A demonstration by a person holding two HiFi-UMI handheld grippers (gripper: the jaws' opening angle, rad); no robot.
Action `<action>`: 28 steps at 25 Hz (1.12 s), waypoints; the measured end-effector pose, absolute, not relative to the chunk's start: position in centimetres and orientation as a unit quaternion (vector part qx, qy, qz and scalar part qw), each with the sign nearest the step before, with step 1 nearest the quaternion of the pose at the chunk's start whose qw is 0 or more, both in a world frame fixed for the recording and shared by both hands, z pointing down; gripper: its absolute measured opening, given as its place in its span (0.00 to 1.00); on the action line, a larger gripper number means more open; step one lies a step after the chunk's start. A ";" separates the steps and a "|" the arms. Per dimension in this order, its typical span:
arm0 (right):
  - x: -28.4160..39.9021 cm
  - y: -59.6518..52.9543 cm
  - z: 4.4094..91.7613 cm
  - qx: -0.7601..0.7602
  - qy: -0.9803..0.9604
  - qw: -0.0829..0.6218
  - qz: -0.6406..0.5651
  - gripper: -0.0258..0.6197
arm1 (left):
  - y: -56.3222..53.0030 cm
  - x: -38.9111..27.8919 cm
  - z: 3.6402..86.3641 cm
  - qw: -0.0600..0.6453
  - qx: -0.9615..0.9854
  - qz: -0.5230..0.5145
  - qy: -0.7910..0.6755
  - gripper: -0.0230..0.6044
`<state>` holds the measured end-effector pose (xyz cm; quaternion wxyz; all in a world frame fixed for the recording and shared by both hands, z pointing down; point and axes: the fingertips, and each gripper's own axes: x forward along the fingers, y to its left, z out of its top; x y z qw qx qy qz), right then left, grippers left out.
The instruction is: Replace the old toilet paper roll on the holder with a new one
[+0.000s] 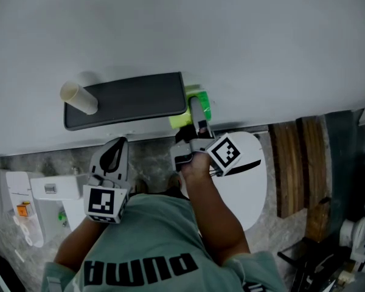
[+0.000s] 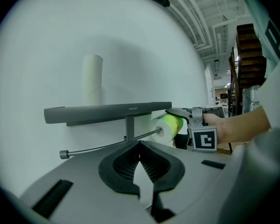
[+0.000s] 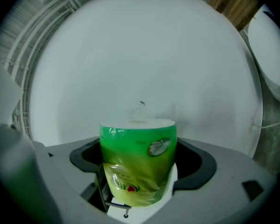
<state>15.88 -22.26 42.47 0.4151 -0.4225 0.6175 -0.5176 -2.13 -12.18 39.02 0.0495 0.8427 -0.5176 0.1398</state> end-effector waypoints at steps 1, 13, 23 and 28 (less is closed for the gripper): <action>15.5 -22.2 42.6 -0.420 0.616 0.417 -0.521 0.73 | -12.2 -2.3 39.0 0.049 0.842 0.142 -0.518 0.04; 11.6 -21.5 43.1 -0.390 0.595 0.438 -0.549 0.73 | -11.9 -4.1 39.2 0.057 0.839 0.132 -0.524 0.04; 8.2 -20.9 43.3 -0.381 0.588 0.441 -0.562 0.73 | -11.7 -5.6 39.3 0.062 0.841 0.128 -0.522 0.04; 7.4 -20.8 43.4 -0.382 0.583 0.446 -0.562 0.73 | -11.5 -6.5 39.5 0.059 0.842 0.136 -0.518 0.04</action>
